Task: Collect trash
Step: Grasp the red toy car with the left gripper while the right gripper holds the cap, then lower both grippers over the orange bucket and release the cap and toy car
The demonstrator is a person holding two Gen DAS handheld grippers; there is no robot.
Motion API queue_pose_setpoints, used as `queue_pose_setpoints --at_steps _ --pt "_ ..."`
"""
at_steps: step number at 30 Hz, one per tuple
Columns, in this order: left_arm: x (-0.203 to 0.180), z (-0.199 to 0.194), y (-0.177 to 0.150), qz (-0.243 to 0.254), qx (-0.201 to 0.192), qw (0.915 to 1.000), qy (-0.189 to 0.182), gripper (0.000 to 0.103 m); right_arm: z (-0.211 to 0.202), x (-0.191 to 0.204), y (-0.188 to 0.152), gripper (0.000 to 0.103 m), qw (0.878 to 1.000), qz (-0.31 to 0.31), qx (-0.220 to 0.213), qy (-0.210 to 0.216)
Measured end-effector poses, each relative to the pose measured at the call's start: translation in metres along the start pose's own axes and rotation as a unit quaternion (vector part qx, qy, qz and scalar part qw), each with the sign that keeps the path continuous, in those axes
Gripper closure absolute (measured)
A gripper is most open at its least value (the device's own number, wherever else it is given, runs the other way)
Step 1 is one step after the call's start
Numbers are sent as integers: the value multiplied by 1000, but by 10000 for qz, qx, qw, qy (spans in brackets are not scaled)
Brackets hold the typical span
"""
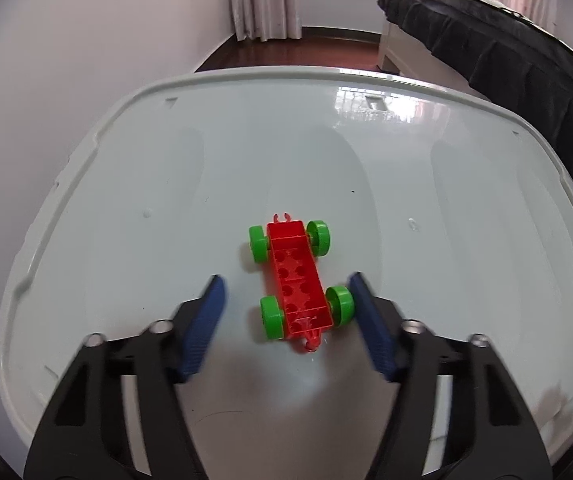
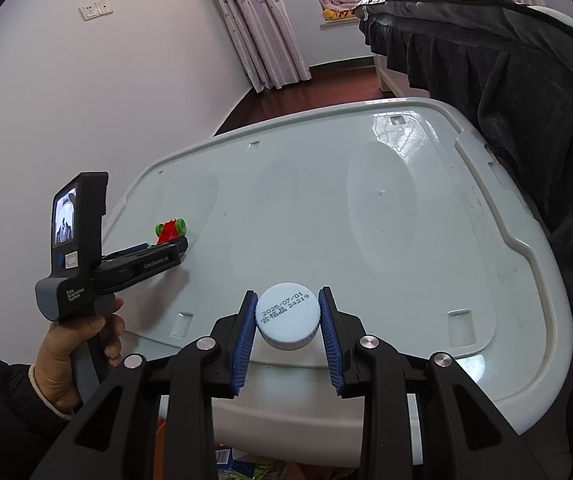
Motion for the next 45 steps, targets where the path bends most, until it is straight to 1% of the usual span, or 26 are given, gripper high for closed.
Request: queue_pose_setpoints --at_steps 1,8,18,27,32,35,39,45 --pt "-1 -1 0 74 -23 10000 40 65 1 -1 2 72 10000 -4 -3 4" --pt "-1 -3 -2 258 -120 9995 153 65 1 -2 0 72 10000 -7 -3 -3" --pt "-2 -8 -4 237 -107 9996 114 65 5 5 4 72 10000 -79 -2 -18" --pt "1 -45 -10 196 -265 9994 -39 65 1 18 2 72 9997 -234 -62 -2" --pt "2 -74 -22 142 -340 9989 -272 65 -11 31 -3 72 9988 -456 -166 -17" --pt "1 -94 -36 185 -364 9983 -420 65 -16 38 -16 72 9987 -500 -111 16" --pt "3 -114 -56 229 -328 9976 -565 65 -27 47 -42 72 9982 -597 2 4" --pt "6 -137 -90 296 -263 9964 -747 65 -40 49 -79 72 9981 -555 250 22"
Point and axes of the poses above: each gripper's, at about its wrist camera, not at the fingertips, and z roughly the way its jaws point, x to its left, y to its top, the point moved 9 cm from there along z, roughly the way its jaws point
